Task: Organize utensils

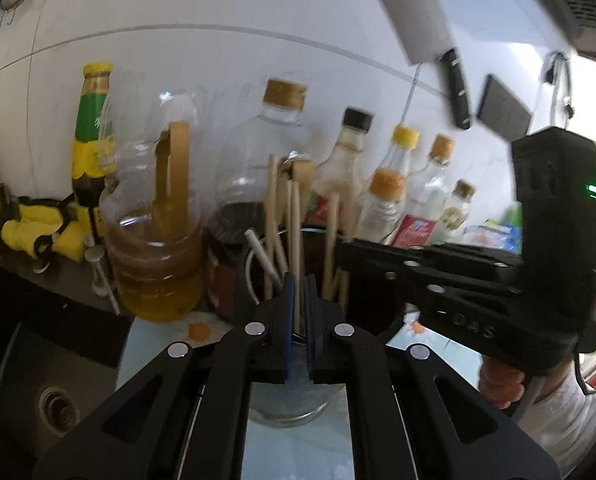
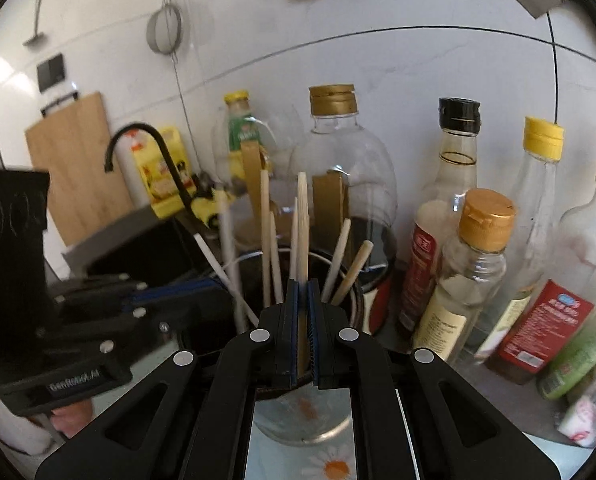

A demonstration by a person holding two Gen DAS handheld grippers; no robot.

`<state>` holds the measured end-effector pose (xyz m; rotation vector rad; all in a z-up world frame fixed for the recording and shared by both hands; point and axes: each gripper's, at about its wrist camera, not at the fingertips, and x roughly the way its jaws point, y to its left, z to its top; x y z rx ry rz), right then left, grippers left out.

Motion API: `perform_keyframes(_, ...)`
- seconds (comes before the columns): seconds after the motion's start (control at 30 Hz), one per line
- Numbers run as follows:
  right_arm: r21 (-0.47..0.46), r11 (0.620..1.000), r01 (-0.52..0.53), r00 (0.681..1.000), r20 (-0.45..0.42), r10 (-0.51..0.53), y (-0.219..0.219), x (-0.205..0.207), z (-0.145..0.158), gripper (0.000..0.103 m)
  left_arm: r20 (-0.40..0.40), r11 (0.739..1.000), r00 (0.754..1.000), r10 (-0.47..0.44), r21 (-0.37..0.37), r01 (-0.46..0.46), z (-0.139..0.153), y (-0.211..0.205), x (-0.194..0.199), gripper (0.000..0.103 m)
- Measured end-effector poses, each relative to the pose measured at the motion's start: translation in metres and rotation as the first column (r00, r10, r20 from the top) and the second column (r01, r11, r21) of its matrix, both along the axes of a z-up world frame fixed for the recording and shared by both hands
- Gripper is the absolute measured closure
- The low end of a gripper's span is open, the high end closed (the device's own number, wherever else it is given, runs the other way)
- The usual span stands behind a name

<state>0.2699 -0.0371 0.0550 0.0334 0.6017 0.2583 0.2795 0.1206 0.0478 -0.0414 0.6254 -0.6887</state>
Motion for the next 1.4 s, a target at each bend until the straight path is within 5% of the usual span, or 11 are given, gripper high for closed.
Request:
perform_keyframes(0.1, -0.024, 1.000, 0.008, 0.999, -0.050, -0.009, 0.002, 0.003, 0.001, 0.098, -0.078, 1.000, 0.997, -0.011, 0.021, 0.013, 0.005, -0.001, 0.009, 0.098)
perform_keyframes(0.2, -0.015, 1.000, -0.001, 0.996, -0.094, 0.000, 0.003, 0.006, 0.004, 0.097, -0.070, 0.998, 0.997, -0.013, 0.057, 0.017, 0.012, -0.001, 0.008, 0.096)
perform_keyframes(0.4, -0.070, 0.997, 0.013, 0.998, -0.067, -0.017, 0.009, -0.005, 0.013, 0.093, -0.035, 0.999, 0.999, 0.001, 0.050, 0.001, 0.032, 0.010, 0.003, 0.061)
perform_keyframes(0.47, -0.089, 0.996, 0.024, 0.998, -0.053, -0.029, 0.008, -0.010, 0.016, 0.072, -0.008, 0.998, 1.000, 0.020, 0.052, -0.020, 0.040, 0.018, 0.000, 0.043)
perform_keyframes(0.6, -0.097, 0.994, 0.047, 0.998, -0.027, -0.050, 0.005, -0.021, 0.023, 0.055, 0.018, 0.995, 0.997, 0.071, 0.070, -0.072, 0.049, 0.032, -0.001, 0.021)
perform_keyframes(0.67, -0.107, 0.992, 0.070, 0.997, -0.012, -0.071, 0.004, -0.026, 0.026, 0.034, 0.022, 0.993, 0.995, 0.093, 0.077, -0.095, 0.050, 0.040, -0.002, 0.010)
perform_keyframes(0.77, -0.109, 0.989, 0.102, 0.995, 0.026, -0.100, 0.002, -0.038, 0.029, 0.016, 0.044, 0.987, 0.992, 0.120, 0.098, -0.124, 0.048, 0.049, -0.006, 0.006)
perform_keyframes(1.03, -0.073, 0.985, 0.155, 0.986, 0.073, -0.150, 0.000, -0.064, 0.023, 0.009, 0.071, 0.979, 0.986, 0.150, 0.127, -0.158, 0.027, 0.060, -0.025, 0.006)
perform_keyframes(1.4, -0.012, 0.987, 0.158, 0.987, 0.025, -0.157, -0.020, -0.110, -0.006, 0.008, 0.076, 0.947, 0.957, 0.279, 0.145, -0.287, -0.003, 0.047, -0.109, 0.006)
